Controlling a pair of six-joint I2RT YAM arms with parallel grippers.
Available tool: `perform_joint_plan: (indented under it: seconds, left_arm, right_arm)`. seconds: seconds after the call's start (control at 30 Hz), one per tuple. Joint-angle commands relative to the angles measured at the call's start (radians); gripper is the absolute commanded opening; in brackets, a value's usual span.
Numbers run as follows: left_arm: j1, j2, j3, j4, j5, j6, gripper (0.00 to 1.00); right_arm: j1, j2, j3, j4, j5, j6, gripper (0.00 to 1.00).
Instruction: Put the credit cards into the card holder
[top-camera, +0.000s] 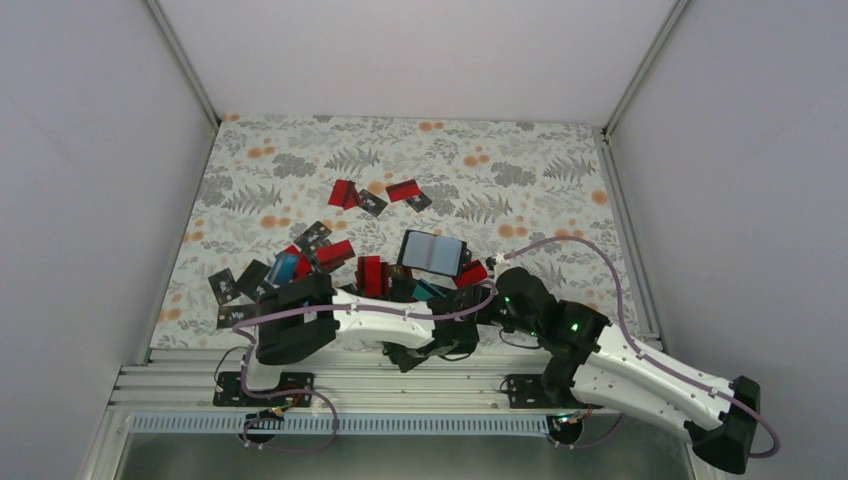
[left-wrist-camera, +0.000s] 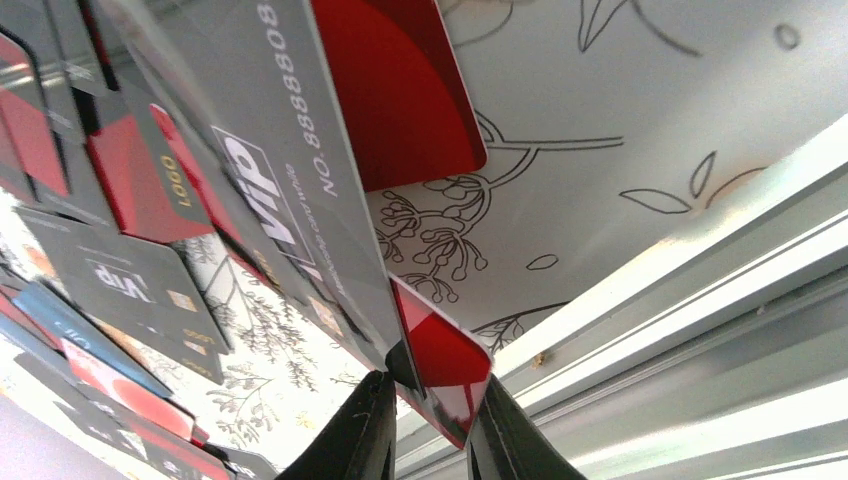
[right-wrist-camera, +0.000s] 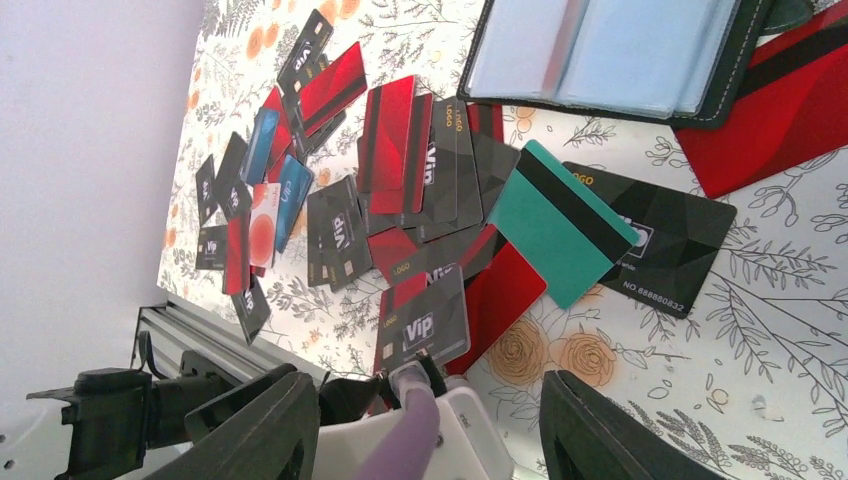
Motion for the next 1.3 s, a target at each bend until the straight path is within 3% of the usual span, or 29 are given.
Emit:
perform_joint_plan:
  seconds: [0.0,0.2,0.5,0.83,1.03,1.27]
  left_arm:
    - [0.002,-0.038,0.064,-0.006,-0.064,0.019,0.17]
    - [0.011,-0.062,0.094,-0.039,-0.146,-0.019,0.03]
    - [0.026,-0.075,0.146,-0.109,-0.220,-0.037,0.02]
    - [0.098,-0.221,0.247,-0.090,-0.121,0.041,0.02]
    - [0.237,-0.369,0.196,0.068,0.078,0.146,0.02]
    - [0.423,-0.534,0.015,0.279,0.364,0.241,0.02]
  right_arm:
    - [0.004,0.005,0.003,0.004,-0.018,-0.003,0.58]
    - [0.002,0.007,0.003,0.011,-0.017,-0.004,0.58]
    - [-0.007,0.027,0.016,0.018,-0.010,-0.012,0.59]
    - [-0.056,0.059,0.117,0.014,0.051,-0.146,0.60]
    - [-0.162,0.092,0.163,0.041,-0.022,-0.270,0.58]
    - [-0.377,0.176,0.154,0.131,-0.340,-0.374,0.60]
